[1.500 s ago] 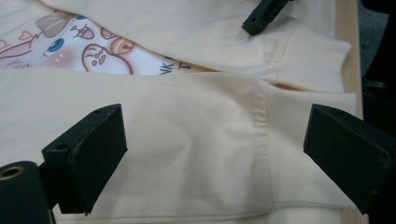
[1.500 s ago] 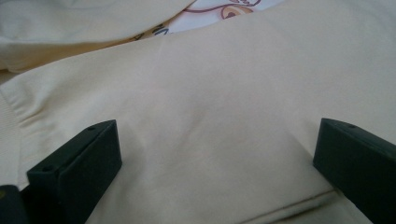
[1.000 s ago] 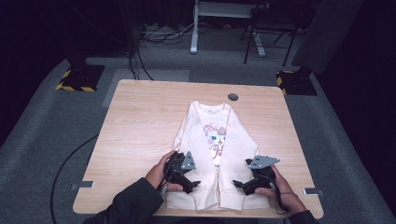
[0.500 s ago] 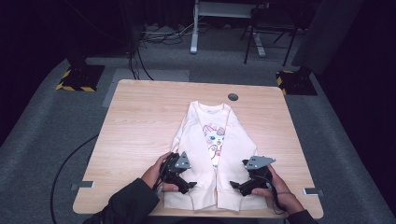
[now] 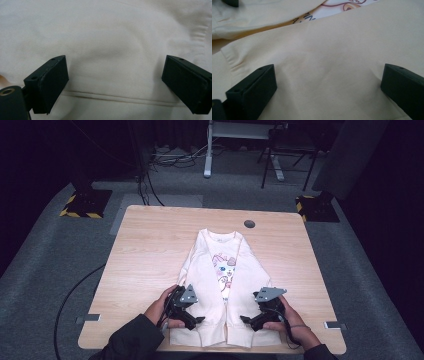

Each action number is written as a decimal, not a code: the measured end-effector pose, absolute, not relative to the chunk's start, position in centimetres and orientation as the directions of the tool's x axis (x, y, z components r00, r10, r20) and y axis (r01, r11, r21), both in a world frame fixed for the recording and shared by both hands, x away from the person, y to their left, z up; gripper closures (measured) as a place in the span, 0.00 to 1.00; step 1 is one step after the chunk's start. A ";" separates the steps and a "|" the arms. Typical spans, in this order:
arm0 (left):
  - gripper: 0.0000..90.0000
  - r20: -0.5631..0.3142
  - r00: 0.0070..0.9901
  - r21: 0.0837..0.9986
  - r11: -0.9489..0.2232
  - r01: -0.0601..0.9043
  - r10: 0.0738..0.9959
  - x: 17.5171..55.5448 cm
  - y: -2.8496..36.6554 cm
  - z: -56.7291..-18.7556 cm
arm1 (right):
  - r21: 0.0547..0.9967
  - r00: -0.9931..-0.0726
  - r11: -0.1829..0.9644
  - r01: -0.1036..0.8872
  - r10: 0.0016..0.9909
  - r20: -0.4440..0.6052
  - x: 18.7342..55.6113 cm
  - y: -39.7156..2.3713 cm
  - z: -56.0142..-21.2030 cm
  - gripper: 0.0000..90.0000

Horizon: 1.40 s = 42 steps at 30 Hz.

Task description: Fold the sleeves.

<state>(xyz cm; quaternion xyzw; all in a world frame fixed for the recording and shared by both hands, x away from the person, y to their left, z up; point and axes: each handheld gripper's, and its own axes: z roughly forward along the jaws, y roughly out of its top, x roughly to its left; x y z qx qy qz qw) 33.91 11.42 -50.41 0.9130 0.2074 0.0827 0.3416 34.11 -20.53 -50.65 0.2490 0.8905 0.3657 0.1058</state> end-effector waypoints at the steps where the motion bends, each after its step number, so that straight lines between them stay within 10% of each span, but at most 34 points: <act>1: 0.08 0.011 0.899 0.656 -0.682 0.323 0.437 33.8 11.6 -50.4 | 0.704 -0.853 0.608 0.367 0.521 -0.006 34.1 -20.4 -50.6 0.00; 42: 0.06 0.009 0.856 0.695 -0.619 0.367 0.517 34.2 14.6 -49.2 | 0.713 -0.847 0.600 0.363 0.531 -0.015 35.8 -21.0 -49.6 0.03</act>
